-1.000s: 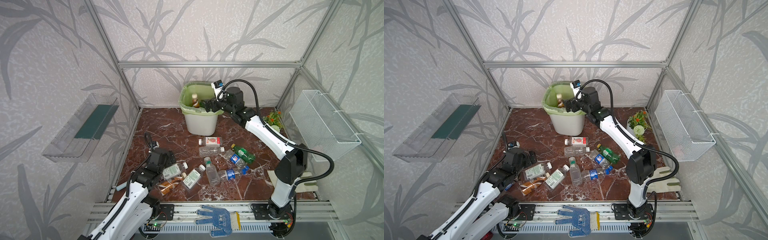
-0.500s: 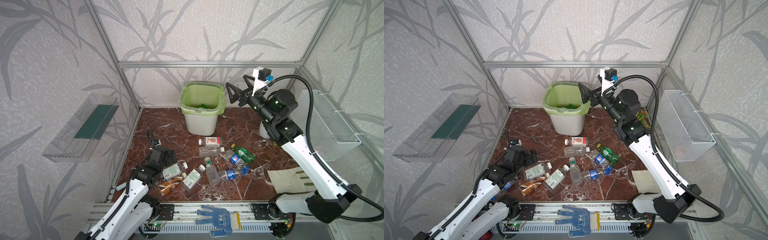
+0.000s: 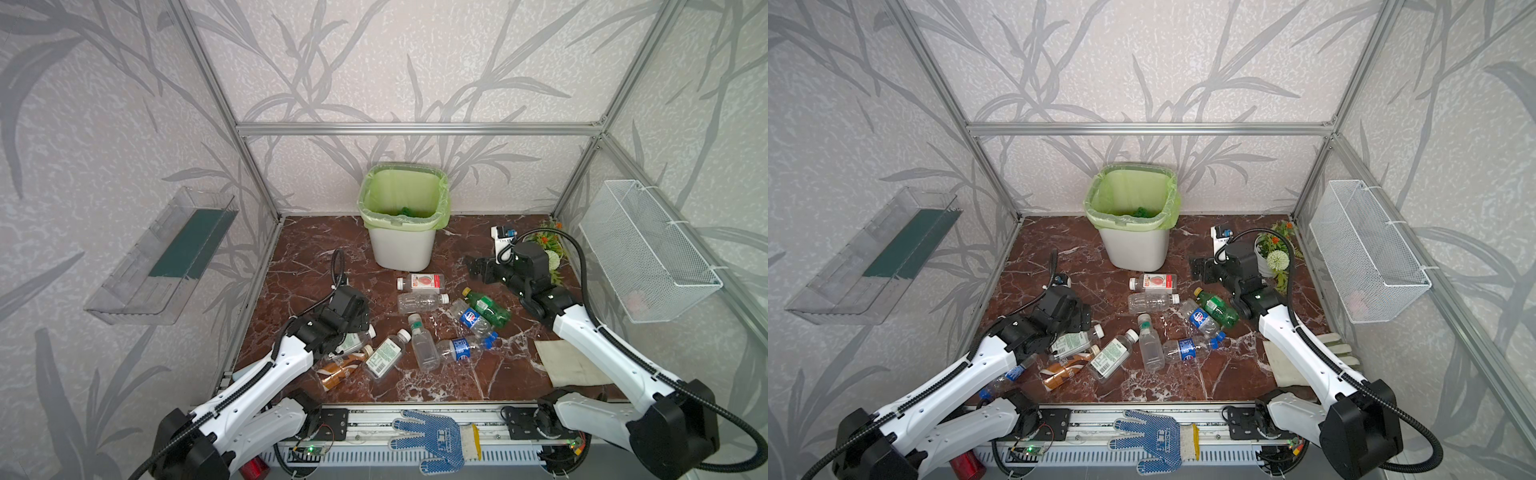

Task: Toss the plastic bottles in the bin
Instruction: 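Lower the right gripper to the yellow-capped green soda bottle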

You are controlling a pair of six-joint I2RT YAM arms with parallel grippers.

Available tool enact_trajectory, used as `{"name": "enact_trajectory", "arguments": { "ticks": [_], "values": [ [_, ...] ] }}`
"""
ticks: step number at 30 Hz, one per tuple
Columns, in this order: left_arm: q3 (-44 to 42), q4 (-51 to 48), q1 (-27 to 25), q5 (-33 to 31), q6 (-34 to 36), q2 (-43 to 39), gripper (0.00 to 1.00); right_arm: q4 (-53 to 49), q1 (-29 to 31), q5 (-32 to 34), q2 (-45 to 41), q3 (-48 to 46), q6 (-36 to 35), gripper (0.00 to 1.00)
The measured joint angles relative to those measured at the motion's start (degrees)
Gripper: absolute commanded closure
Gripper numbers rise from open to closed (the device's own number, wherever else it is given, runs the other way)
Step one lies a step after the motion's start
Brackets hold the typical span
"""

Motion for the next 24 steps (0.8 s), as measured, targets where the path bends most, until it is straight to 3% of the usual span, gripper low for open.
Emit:
{"name": "enact_trajectory", "arguments": {
  "ticks": [5, 9, 16, 24],
  "values": [
    [0.2, 2.1, -0.4, 0.1, 1.2, 1.9, 0.01, -5.9, -0.9, 2.7, 1.6, -3.1, -2.1, 0.01],
    [0.2, 3.7, -0.5, 0.2, 2.0, 2.3, 0.01, -10.2, -1.0, 3.4, 5.5, -3.1, -4.9, 0.11],
    [0.2, 4.6, -0.7, 0.2, 2.3, 3.1, 0.01, -15.5, -1.0, 4.6, 8.4, -3.0, -9.7, 0.21],
    [0.2, 5.6, -0.7, -0.4, 2.6, 3.4, 0.01, -19.2, -1.0, 6.0, 11.5, -1.5, -13.4, 0.23]
  ]
}}
